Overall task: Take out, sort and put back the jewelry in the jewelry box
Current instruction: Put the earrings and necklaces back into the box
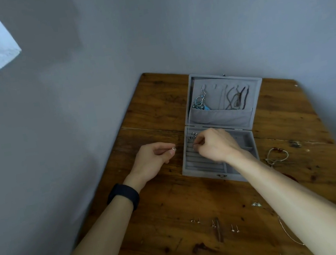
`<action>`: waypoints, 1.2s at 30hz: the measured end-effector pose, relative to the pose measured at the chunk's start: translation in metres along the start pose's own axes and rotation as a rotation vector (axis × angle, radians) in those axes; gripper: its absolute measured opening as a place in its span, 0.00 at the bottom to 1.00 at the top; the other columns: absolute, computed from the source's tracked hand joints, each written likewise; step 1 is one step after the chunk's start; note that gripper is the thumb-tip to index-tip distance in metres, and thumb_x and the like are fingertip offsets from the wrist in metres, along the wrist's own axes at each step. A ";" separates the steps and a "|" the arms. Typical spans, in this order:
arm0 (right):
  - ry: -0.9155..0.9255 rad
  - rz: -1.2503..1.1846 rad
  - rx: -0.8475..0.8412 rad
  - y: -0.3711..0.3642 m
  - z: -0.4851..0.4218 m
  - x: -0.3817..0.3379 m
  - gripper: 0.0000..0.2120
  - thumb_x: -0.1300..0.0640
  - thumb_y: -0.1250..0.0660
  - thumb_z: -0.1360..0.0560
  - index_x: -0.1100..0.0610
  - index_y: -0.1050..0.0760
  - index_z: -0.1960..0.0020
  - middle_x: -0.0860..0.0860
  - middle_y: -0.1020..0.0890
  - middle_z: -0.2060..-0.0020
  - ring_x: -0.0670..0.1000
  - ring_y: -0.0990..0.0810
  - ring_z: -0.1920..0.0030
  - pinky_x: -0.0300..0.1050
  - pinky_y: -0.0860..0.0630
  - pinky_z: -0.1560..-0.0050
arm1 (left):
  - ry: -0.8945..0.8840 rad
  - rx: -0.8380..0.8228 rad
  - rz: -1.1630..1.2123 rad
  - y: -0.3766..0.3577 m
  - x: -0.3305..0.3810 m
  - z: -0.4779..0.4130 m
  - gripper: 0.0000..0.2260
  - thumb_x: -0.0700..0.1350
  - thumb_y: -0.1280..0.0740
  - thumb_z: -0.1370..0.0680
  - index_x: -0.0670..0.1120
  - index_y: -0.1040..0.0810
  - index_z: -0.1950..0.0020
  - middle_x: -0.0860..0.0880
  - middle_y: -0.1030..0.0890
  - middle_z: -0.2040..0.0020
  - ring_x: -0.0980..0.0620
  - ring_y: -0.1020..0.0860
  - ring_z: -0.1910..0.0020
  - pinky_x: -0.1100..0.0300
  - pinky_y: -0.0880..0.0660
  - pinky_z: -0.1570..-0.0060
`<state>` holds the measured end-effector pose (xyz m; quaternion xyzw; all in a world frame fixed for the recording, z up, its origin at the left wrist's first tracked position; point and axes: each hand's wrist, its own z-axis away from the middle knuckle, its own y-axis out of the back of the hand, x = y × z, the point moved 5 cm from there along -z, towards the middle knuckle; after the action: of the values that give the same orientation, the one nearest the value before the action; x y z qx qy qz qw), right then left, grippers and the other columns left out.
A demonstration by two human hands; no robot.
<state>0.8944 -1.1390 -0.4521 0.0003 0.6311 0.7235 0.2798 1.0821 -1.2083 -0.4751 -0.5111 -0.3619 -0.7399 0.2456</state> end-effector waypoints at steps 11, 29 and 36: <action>0.019 -0.029 0.125 0.003 0.006 0.001 0.10 0.51 0.32 0.22 0.48 0.18 0.42 0.48 0.15 0.46 0.53 0.18 0.44 0.47 0.21 0.44 | 0.026 0.029 -0.023 -0.003 0.005 -0.001 0.08 0.50 0.27 0.22 0.54 0.17 0.44 0.55 0.15 0.49 0.61 0.17 0.58 0.70 0.27 0.60; 0.090 -0.065 0.377 0.001 0.054 0.032 0.13 0.52 0.33 0.21 0.53 0.20 0.38 0.51 0.16 0.45 0.53 0.20 0.44 0.48 0.21 0.45 | 0.072 0.099 -0.208 -0.041 0.026 -0.020 0.07 0.49 0.28 0.22 0.51 0.17 0.44 0.56 0.19 0.50 0.58 0.23 0.48 0.62 0.28 0.46; 0.143 -0.079 0.359 -0.019 0.080 0.050 0.14 0.53 0.33 0.21 0.54 0.21 0.37 0.49 0.22 0.38 0.51 0.27 0.38 0.46 0.28 0.37 | 0.095 0.182 -0.383 -0.051 0.034 -0.027 0.05 0.52 0.28 0.22 0.54 0.17 0.48 0.54 0.19 0.47 0.54 0.23 0.47 0.58 0.24 0.49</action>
<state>0.8885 -1.0444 -0.4704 -0.0260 0.7678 0.5858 0.2581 1.0170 -1.1973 -0.4637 -0.3734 -0.5058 -0.7604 0.1626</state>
